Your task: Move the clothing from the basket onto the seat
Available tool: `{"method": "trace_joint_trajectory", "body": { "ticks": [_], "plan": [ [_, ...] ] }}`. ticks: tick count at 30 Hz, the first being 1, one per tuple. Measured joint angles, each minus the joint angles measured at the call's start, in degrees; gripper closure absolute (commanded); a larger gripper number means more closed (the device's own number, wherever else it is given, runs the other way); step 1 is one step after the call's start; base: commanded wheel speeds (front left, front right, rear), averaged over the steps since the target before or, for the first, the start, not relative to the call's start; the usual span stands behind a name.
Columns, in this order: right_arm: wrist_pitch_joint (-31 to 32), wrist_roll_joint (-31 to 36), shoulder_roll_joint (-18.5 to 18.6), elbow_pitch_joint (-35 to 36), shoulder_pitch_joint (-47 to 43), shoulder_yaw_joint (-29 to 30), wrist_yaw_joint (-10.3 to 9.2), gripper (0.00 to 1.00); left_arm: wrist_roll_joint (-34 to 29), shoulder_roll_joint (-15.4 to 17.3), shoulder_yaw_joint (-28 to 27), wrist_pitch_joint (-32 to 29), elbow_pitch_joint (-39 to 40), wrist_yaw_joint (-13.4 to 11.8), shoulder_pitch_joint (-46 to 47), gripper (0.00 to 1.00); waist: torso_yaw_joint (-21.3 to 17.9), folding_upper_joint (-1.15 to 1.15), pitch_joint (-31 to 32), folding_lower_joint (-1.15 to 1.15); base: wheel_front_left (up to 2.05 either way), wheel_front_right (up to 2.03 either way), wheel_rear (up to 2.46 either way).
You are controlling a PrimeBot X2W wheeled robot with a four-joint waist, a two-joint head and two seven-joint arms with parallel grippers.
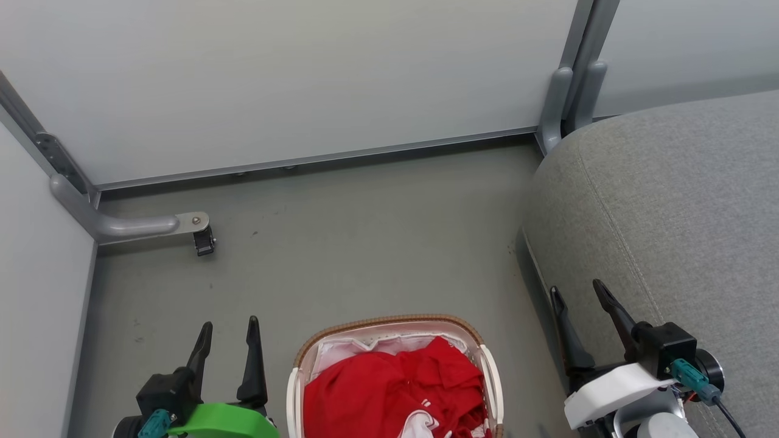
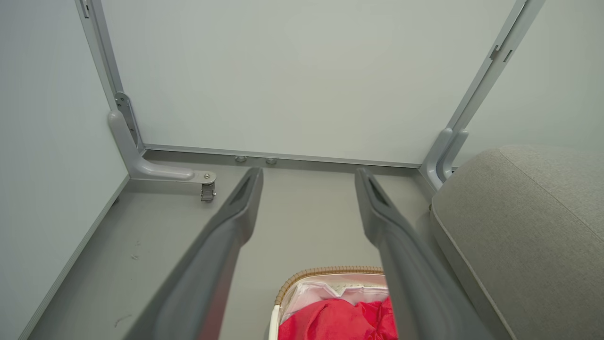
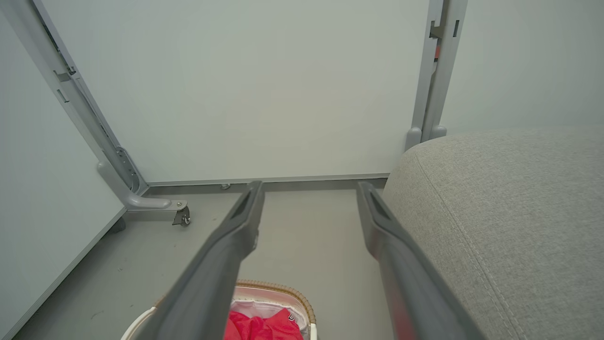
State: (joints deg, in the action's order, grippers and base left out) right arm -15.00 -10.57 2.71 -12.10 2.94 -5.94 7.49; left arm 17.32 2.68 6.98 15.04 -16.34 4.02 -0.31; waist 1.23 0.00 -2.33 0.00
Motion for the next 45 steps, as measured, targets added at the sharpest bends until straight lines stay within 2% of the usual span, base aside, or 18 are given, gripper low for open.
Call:
{"method": "trace_joint_trajectory", "body": {
  "ticks": [12,14,18,24,29,35,45],
  "plan": [
    [-0.01,1.23,0.01,1.47,1.43,0.54,0.0,0.0,-2.33,0.01,2.5,0.0,-0.18,0.54,1.33,0.0,-0.07,0.0,-3.2,0.0,0.0,0.0,0.0],
    [-0.01,1.78,0.01,2.14,2.19,0.93,0.0,0.0,-1.48,0.03,2.91,0.0,-0.35,0.78,2.84,0.0,-0.1,0.0,-4.46,0.0,0.0,0.0,0.0],
    [-0.01,2.32,0.0,2.93,4.24,2.55,0.01,0.0,-5.78,0.05,5.52,0.1,-1.33,1.43,7.03,0.0,-0.24,0.0,-7.57,0.0,0.0,0.0,0.0],
    [-0.01,3.08,0.05,4.35,8.66,5.54,0.01,0.0,-8.25,0.07,9.18,0.1,-5.23,2.4,14.89,0.0,-0.7,0.0,-13.7,0.0,0.0,0.0,0.0],
    [-0.02,3.1,0.08,5.71,12.79,6.95,0.01,0.0,-11.4,0.04,12.35,0.12,-11.88,2.92,21.9,0.0,-1.37,0.0,-19.67,-0.01,0.0,0.0,0.0],
    [-0.08,2.04,0.09,7.54,17.27,6.64,0.01,0.0,-13.48,0.43,16.04,0.12,-26.16,3.27,29.34,0.0,-2.83,0.0,-27.42,-0.01,0.0,0.0,0.0],
    [-0.08,-0.65,0.09,10.17,21.18,4.78,0.02,0.0,-14.01,1.58,22.59,0.13,-43.72,3.34,39.92,0.0,-6.09,0.0,-38.58,-0.01,0.0,0.0,0.0]
  ]
}}
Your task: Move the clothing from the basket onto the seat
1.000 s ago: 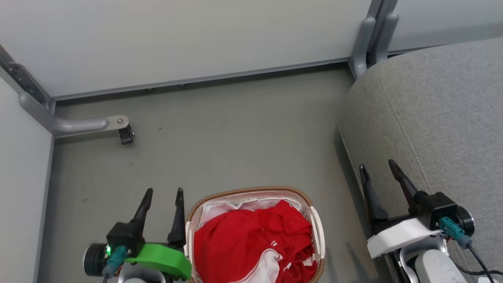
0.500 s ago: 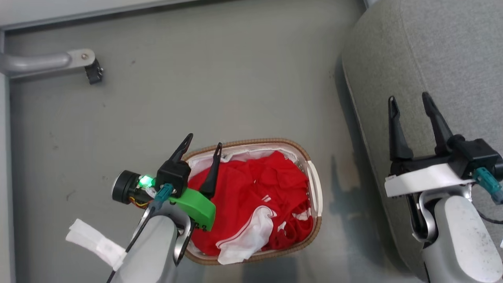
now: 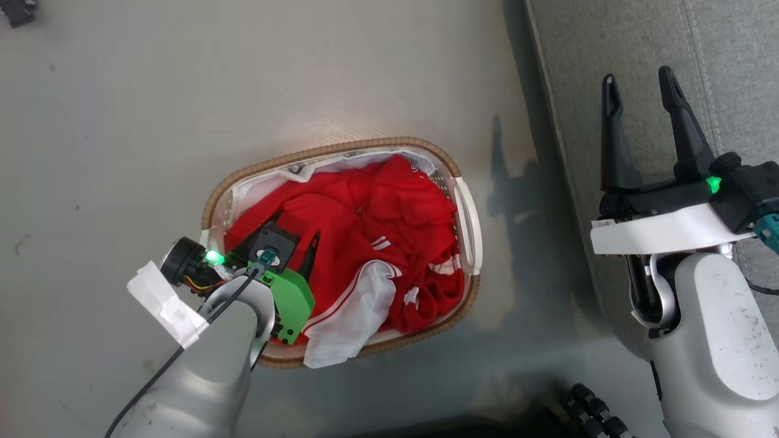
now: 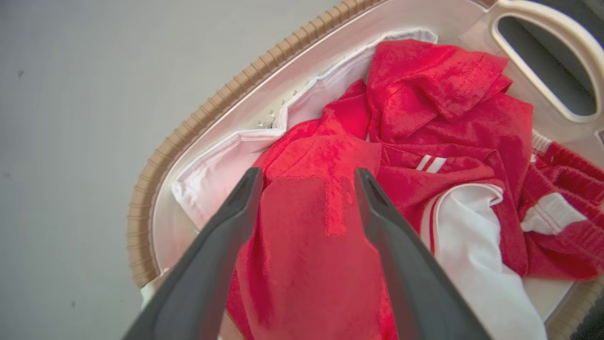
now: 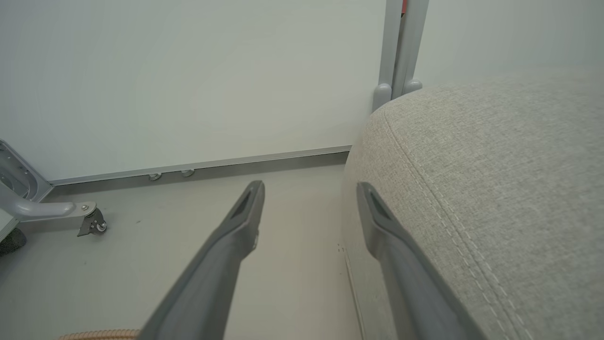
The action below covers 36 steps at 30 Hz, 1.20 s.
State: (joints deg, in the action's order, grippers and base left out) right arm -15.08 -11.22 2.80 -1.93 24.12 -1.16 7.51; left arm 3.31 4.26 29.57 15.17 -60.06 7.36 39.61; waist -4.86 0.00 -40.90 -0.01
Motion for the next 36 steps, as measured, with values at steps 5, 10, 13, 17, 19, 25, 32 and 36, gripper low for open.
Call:
{"method": "trace_joint_trajectory", "body": {
  "ticks": [5,10,13,17,19,25,32,36],
  "plan": [
    [0.0,-0.92,0.01,0.4,0.81,-0.52,0.0,0.0,0.19,0.71,1.22,-0.66,-5.69,0.02,4.24,0.0,-1.62,0.0,-4.31,0.0,0.0,0.0,0.0],
    [0.0,-1.91,0.0,0.55,1.74,-1.09,0.0,0.0,0.01,1.65,1.47,-0.98,-9.15,-2.05,8.45,0.0,-3.09,0.0,-7.74,0.0,0.0,0.0,0.0],
    [0.0,-2.59,0.0,0.55,2.24,-1.56,0.0,0.0,0.13,1.81,1.34,-1.53,-10.5,-2.9,9.65,0.0,-3.81,0.0,-9.01,0.0,0.0,0.0,0.0],
    [0.0,-3.27,0.0,0.59,2.39,-2.31,0.0,0.0,0.58,2.0,1.46,-2.27,-11.59,-3.11,10.56,0.0,-4.59,0.0,-10.14,0.0,0.0,0.0,0.0],
    [0.0,-3.47,0.0,0.65,2.46,-2.69,0.0,0.0,0.73,1.93,1.58,-2.91,-12.05,-2.88,10.61,0.0,-4.88,0.0,-10.51,0.0,0.0,0.0,0.0],
    [0.0,-3.89,-0.01,0.65,2.65,-3.15,0.0,0.0,2.41,1.64,1.58,-4.59,-12.62,-1.92,10.61,0.85,-5.35,0.0,-11.07,0.01,0.0,0.0,0.0],
    [0.0,-4.44,-0.02,0.0,2.92,-3.58,0.0,0.0,3.75,1.47,1.52,-3.27,-13.01,-1.48,9.95,1.0,-5.58,0.0,-10.5,0.01,0.0,0.0,0.0],
    [0.0,-4.46,-0.01,-0.6,2.86,-3.59,0.0,0.0,4.49,1.43,1.56,-1.56,-12.77,-1.27,8.09,1.0,-5.43,0.0,-9.35,0.01,0.0,0.0,0.0]
  ]
}}
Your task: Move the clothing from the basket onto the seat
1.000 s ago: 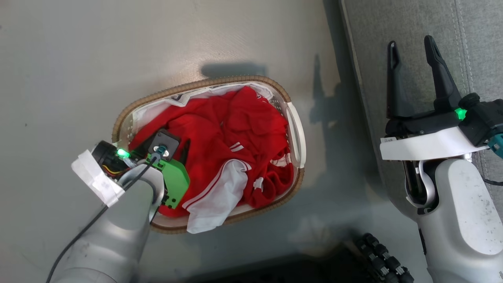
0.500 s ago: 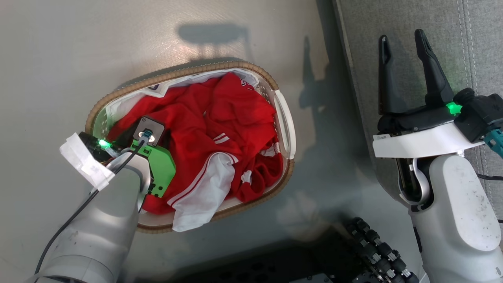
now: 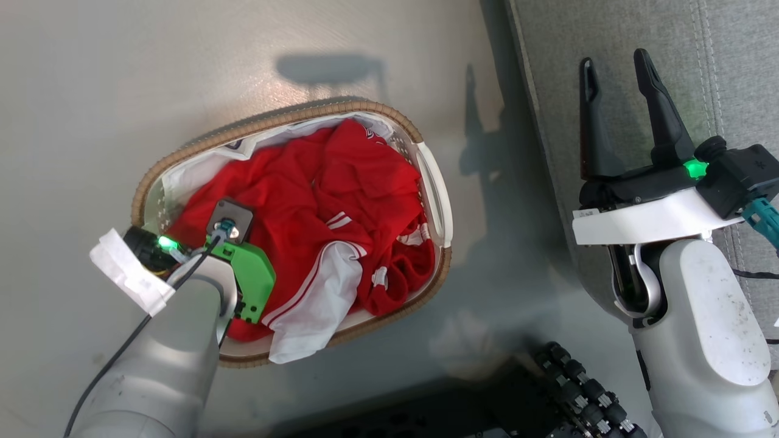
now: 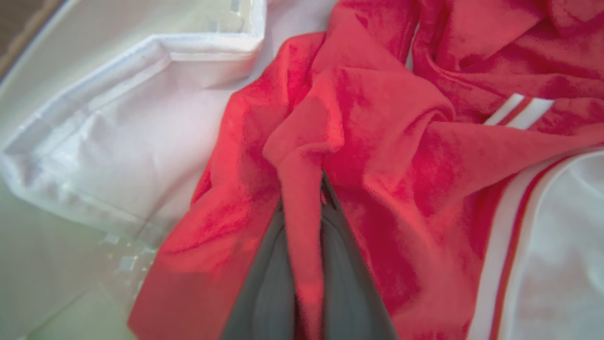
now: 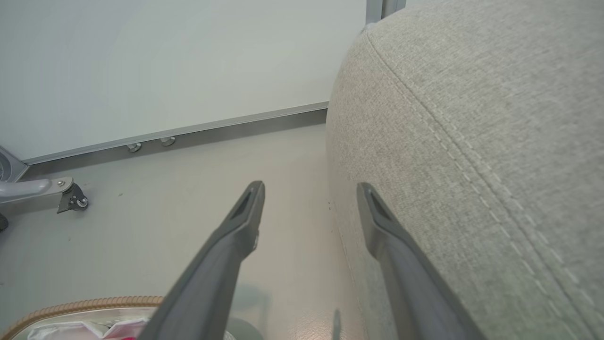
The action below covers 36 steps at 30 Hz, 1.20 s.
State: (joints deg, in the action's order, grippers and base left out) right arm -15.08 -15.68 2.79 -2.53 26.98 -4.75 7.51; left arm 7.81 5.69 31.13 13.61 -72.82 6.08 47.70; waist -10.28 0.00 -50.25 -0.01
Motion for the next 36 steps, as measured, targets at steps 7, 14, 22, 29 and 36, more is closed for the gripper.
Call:
{"method": "trace_joint_trajectory", "body": {
  "ticks": [7,14,22,29,36],
  "plan": [
    [0.0,0.71,-0.01,-1.11,-0.95,0.24,0.0,0.0,1.09,-0.68,0.92,1.2,3.89,0.79,-3.46,1.0,0.84,0.0,3.42,0.0,0.0,0.0,0.0],
    [0.0,2.76,-0.01,-2.56,-3.54,0.47,0.01,0.0,1.23,-0.41,2.47,1.35,14.13,1.04,-7.79,1.0,2.24,0.0,8.73,0.01,0.0,0.0,0.0],
    [0.0,5.05,-0.03,-4.78,-8.16,0.54,0.01,0.0,0.65,2.29,3.81,1.42,26.43,1.22,-12.54,1.0,4.06,0.0,16.92,0.01,0.0,0.0,0.0],
    [0.0,6.38,-0.03,-6.66,-14.01,0.45,0.01,0.0,1.74,4.39,3.45,1.43,33.29,1.23,-14.59,1.0,5.44,0.0,25.22,0.01,0.0,0.0,0.0],
    [0.0,7.22,-0.02,-7.68,-18.74,-0.74,0.01,0.0,2.41,8.02,4.48,1.34,38.1,1.29,-14.17,1.0,6.51,0.0,34.08,0.01,0.0,0.0,0.0]
  ]
}}
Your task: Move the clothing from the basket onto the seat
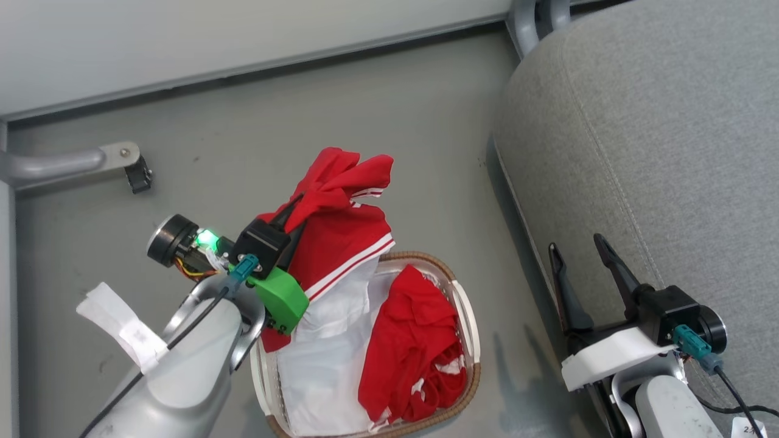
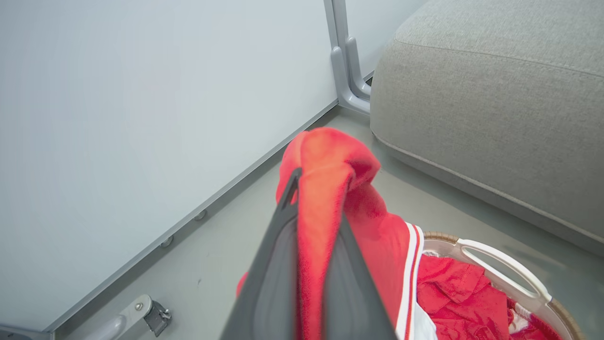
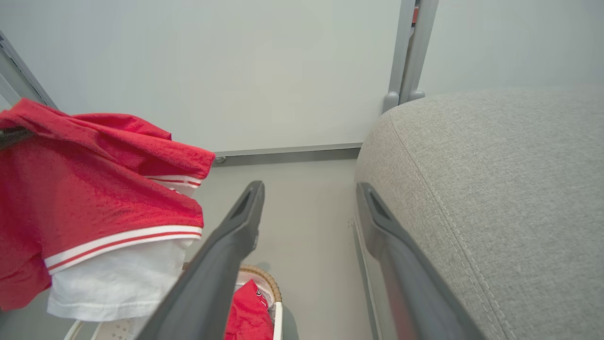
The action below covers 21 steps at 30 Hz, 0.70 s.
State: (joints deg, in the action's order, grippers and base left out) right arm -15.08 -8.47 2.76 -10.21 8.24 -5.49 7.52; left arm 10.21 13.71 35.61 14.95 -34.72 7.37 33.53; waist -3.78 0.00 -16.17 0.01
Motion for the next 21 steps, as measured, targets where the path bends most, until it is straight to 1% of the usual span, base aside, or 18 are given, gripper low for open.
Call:
{"method": "trace_joint_trajectory", "body": {
  "ticks": [5,12,16,21],
  "plan": [
    [0.0,0.21,-0.01,-0.16,-1.5,-1.23,0.0,0.0,1.29,2.85,1.64,-0.94,4.92,0.01,3.96,1.0,0.41,0.0,5.58,0.0,0.0,0.0,0.0],
    [0.0,0.54,0.0,-0.29,-3.18,-2.07,0.0,0.0,3.86,5.99,3.44,-3.41,11.16,0.01,8.33,1.0,0.46,0.0,11.08,0.0,0.0,0.0,0.0],
    [0.0,0.77,0.0,-0.3,-3.8,-2.59,-0.01,0.0,4.86,7.25,4.26,-4.91,13.76,0.01,10.18,1.0,0.41,0.0,13.03,0.0,0.0,0.0,0.0],
    [0.0,1.11,0.01,-0.26,-4.1,-3.96,0.0,0.0,6.17,7.55,5.22,-6.19,16.15,0.01,11.41,1.0,0.35,0.0,14.52,0.0,0.0,0.0,0.0]
  ]
}}
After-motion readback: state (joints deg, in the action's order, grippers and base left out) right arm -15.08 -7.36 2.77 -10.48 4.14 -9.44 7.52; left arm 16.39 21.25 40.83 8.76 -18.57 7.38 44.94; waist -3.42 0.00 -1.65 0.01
